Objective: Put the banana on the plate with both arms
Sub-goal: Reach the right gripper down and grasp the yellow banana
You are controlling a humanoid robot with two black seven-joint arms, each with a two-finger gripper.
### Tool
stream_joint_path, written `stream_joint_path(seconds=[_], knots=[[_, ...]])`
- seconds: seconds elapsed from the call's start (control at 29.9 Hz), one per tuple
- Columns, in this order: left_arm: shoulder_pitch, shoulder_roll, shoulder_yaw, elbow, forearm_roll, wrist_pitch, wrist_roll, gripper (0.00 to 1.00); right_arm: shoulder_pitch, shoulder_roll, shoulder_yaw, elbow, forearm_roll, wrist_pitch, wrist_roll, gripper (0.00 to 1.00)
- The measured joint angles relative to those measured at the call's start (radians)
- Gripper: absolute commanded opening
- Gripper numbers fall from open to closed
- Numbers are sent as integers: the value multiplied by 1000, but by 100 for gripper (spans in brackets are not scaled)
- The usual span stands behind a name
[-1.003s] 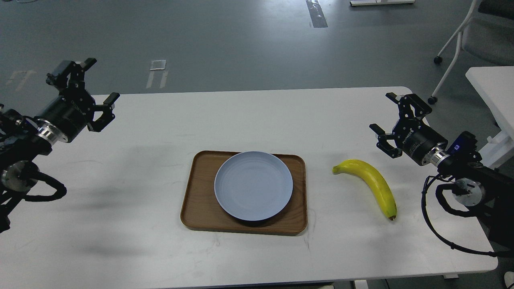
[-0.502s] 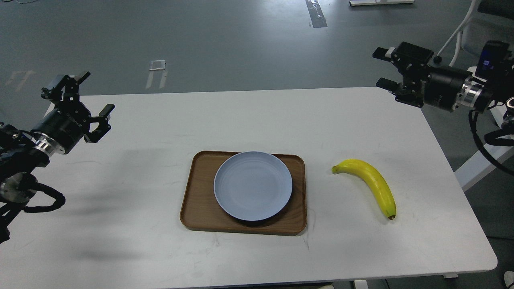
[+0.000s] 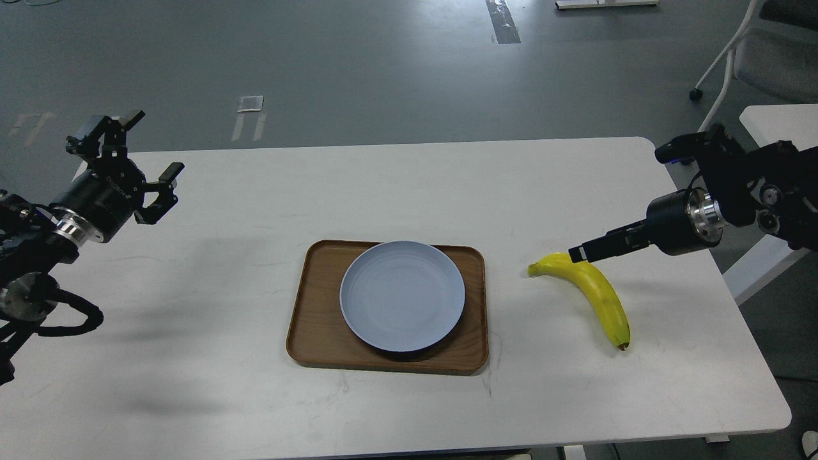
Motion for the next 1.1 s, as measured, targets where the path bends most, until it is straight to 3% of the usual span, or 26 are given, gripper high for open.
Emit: stream_joint_path(seconds=[0.7, 0.87, 0.94, 0.97, 1.0, 1.07, 1.1], knots=[[-1, -13, -12, 0, 2, 0, 0, 100, -55, 215, -148, -212, -6, -19, 0, 100], [0, -10, -12, 0, 2, 0, 0, 100, -67, 253, -185, -249, -6, -42, 0, 95], [0, -9, -12, 0, 2, 0, 0, 100, -72, 262, -188, -255, -6, -43, 0, 89], [1, -9, -12, 0, 2, 0, 0, 100, -73, 264, -188, -255, -5, -43, 0, 80], [1, -9, -12, 0, 2, 0, 0, 100, -74, 265, -189, -255, -4, -43, 0, 63], [1, -9, -12, 0, 2, 0, 0, 100, -74, 265, -191, -253, -2, -44, 0, 45], [1, -9, -12, 0, 2, 0, 0, 100, -74, 265, -192, -251, -2, -44, 0, 26]])
